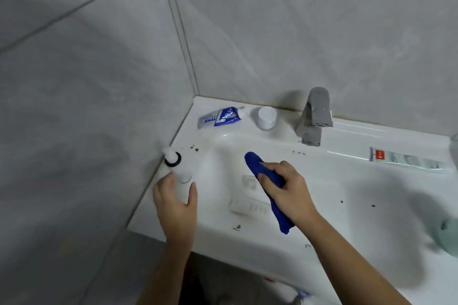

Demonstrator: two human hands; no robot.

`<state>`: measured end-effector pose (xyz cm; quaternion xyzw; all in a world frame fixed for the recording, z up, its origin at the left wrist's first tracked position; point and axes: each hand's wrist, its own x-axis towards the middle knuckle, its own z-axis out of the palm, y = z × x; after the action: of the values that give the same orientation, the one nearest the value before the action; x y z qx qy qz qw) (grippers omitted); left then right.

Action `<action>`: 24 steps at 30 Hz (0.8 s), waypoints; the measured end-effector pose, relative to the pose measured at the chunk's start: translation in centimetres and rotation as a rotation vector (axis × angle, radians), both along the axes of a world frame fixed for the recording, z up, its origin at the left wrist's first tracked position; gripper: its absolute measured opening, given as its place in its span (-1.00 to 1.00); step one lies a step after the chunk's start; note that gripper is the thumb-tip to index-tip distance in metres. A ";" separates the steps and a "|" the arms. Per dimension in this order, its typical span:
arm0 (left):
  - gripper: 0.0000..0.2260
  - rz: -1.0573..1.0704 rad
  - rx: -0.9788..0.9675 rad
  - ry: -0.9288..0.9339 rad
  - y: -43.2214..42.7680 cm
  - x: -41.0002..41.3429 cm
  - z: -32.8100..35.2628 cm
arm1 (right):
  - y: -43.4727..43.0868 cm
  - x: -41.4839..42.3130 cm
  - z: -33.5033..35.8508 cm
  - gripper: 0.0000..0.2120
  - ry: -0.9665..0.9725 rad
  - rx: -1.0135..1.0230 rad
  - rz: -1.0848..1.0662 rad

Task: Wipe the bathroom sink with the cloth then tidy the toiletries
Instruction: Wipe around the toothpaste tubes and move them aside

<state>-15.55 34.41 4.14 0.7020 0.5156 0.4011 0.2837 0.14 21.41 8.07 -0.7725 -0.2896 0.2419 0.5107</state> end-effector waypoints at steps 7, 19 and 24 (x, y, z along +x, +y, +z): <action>-0.41 -0.086 -0.192 -0.045 6.2 0.5 -1.7 | 4.4 -2.6 -0.8 -0.81 -0.013 -0.031 -0.014; -0.63 -0.243 -0.133 -0.085 7.0 1.7 -1.5 | 3.4 -1.7 -0.2 -0.82 -0.032 -0.015 -0.113; -0.66 -0.423 -0.117 -0.153 2.1 5.7 2.6 | -0.6 0.6 1.5 -0.75 -0.064 0.053 -0.177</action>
<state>-9.84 36.49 6.69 0.7443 0.3563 0.3540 0.4401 0.76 20.78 9.59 -0.7888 -0.2425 0.1632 0.5407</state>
